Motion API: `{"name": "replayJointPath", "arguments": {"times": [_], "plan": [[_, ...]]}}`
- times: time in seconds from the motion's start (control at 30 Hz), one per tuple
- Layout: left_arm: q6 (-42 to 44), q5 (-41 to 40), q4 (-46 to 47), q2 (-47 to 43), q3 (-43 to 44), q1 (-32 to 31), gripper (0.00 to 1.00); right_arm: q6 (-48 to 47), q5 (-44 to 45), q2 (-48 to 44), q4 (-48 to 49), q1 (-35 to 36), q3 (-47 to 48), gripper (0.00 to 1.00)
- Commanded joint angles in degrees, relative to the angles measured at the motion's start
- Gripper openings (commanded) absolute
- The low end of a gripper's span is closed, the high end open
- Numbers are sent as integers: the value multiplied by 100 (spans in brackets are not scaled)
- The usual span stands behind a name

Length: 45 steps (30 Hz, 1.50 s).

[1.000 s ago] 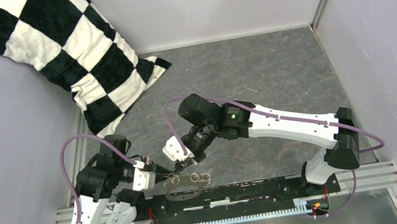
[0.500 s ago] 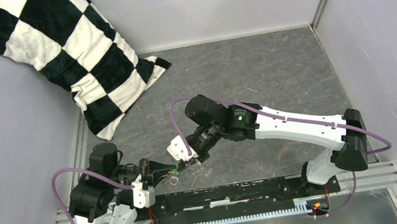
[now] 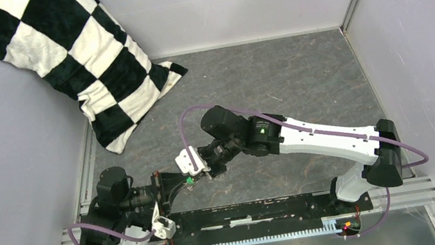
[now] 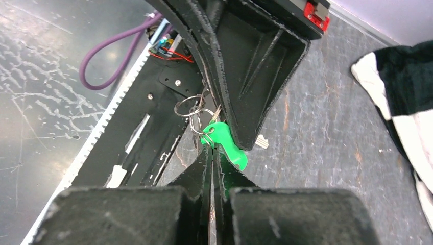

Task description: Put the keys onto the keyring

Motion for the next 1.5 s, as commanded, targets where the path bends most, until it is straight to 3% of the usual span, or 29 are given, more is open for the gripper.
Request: {"name": "replayJointPath", "arguments": {"times": [0.0, 0.23, 0.57, 0.67, 0.73, 0.77, 0.83, 0.93, 1.17, 1.3, 1.4, 1.47], "plan": [[797, 6, 787, -315, -165, -2, 5, 194, 978, 154, -51, 135, 360, 0], [1459, 0, 788, -655, -347, -8, 6, 533, 2193, 528, -358, 296, 799, 0], [2408, -150, -146, -750, -336, -8, 10, 1021, 3177, -188, 840, 289, -13, 0], [2328, -177, -150, -822, -352, -4, 36, 1034, 3243, -355, 1085, 292, -228, 0], [2250, -219, -141, -858, -350, -9, 47, 1007, 3186, -428, 1204, 292, -327, 0], [2192, -249, -148, -855, -338, -8, 60, 960, 3124, -458, 1231, 287, -373, 0], [2044, -356, -144, -832, -271, -1, 72, 816, 2949, -530, 1251, 292, -467, 1], [1686, -647, -101, -701, -113, -7, 78, 519, 2551, -793, 1410, 294, -763, 1], [-141, -1213, -121, 116, 439, -4, 90, -293, 1515, -1328, 1434, 276, -1234, 1], [-639, -944, -702, 867, 827, -9, 98, -644, 715, -1383, 1127, 182, -1076, 0], [-1493, -724, -381, 1222, 1063, -4, 99, -891, 367, -1454, 875, 153, -961, 0], [-1630, -651, -424, 1442, 1231, -6, 99, -904, 352, -1509, 779, 115, -911, 1]]}}
